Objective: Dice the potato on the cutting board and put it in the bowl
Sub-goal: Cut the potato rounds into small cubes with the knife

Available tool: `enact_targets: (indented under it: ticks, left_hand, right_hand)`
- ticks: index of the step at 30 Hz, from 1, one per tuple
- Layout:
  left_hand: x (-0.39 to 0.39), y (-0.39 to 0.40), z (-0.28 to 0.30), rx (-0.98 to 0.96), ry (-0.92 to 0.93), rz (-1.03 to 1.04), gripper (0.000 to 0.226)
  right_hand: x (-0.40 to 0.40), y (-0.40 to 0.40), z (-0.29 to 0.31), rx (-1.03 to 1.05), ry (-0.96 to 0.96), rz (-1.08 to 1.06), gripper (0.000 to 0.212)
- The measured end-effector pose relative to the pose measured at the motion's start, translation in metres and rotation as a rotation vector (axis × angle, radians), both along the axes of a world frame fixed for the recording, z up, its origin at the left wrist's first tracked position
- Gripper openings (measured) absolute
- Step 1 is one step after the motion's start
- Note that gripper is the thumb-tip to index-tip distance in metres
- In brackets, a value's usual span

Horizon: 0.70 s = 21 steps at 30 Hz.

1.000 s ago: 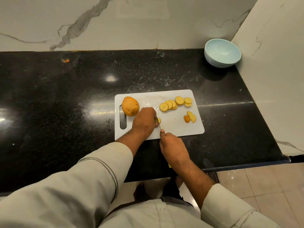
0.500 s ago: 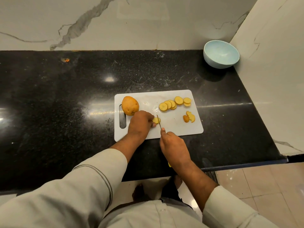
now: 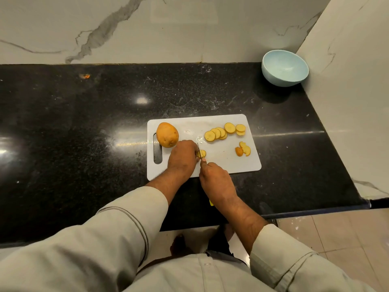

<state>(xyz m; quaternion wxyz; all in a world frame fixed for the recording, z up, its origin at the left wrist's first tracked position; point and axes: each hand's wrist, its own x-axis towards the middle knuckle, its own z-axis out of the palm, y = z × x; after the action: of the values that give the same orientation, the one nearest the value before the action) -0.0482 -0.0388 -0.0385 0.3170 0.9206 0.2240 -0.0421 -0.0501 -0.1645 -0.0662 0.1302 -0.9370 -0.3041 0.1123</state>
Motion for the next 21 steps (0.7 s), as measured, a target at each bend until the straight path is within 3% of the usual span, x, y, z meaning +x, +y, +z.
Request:
enact_targets:
  ticks: [12,16,21]
  left_hand:
    - [0.004,0.001,0.005,-0.019,0.055,0.033,0.011]
    - [0.005,0.001,0.003,-0.012,0.049,0.046,0.009]
    - [0.006,0.002,-0.001,0.009,0.033,0.012,0.009]
  right_hand:
    - [0.012,0.011,0.005,-0.033,0.069,0.012,0.027]
    - [0.001,-0.001,0.004,-0.067,0.040,0.031,0.043]
    - [-0.021,-0.030,0.004,-0.063,0.070,0.059,0.045]
